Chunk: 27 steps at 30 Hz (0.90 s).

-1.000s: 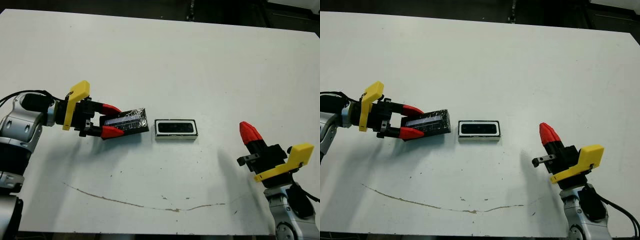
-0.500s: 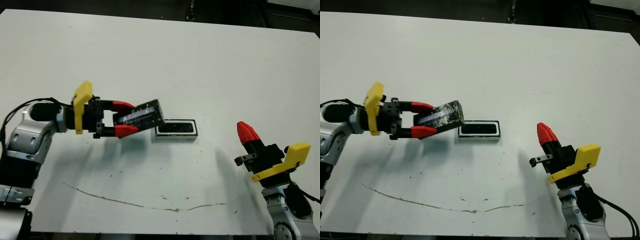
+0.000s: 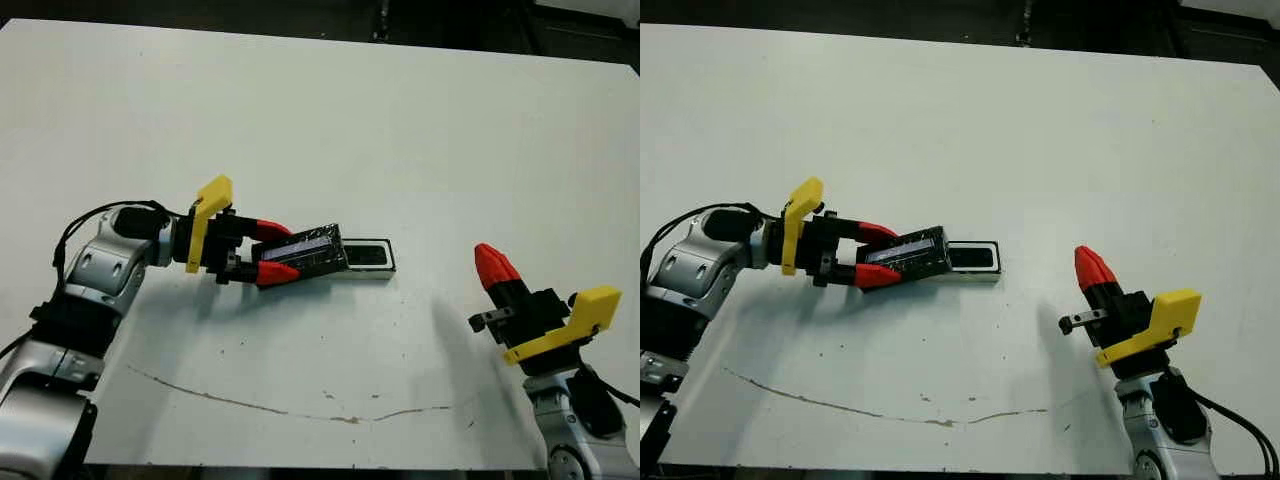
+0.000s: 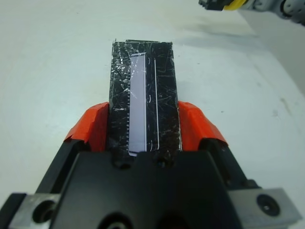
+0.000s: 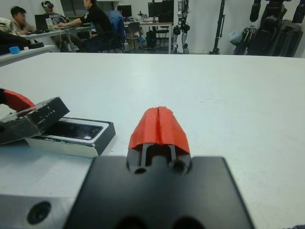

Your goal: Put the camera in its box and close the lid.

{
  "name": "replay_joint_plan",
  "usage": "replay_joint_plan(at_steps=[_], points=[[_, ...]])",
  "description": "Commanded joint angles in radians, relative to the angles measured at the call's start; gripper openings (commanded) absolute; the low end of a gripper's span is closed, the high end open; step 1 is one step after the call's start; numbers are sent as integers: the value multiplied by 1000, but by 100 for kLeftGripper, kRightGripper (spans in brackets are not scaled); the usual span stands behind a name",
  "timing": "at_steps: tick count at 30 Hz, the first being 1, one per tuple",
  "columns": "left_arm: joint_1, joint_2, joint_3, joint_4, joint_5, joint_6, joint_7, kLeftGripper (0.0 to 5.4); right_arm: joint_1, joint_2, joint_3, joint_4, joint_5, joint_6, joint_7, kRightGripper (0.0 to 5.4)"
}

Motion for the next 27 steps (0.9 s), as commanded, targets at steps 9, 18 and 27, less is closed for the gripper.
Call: replay_joint_plan(at_steps=[9, 18, 27], points=[[-24, -37, -25, 78, 55, -28, 27, 315, 15, -4, -3, 20, 9, -20, 13, 0], [-46, -66, -44, 110, 68, -46, 9, 315, 17, -6, -3, 26, 13, -22, 21, 0], [-78, -105, -66, 157, 68, -5, -35, 315, 19, -8, -4, 35, 5, -39, 27, 0]])
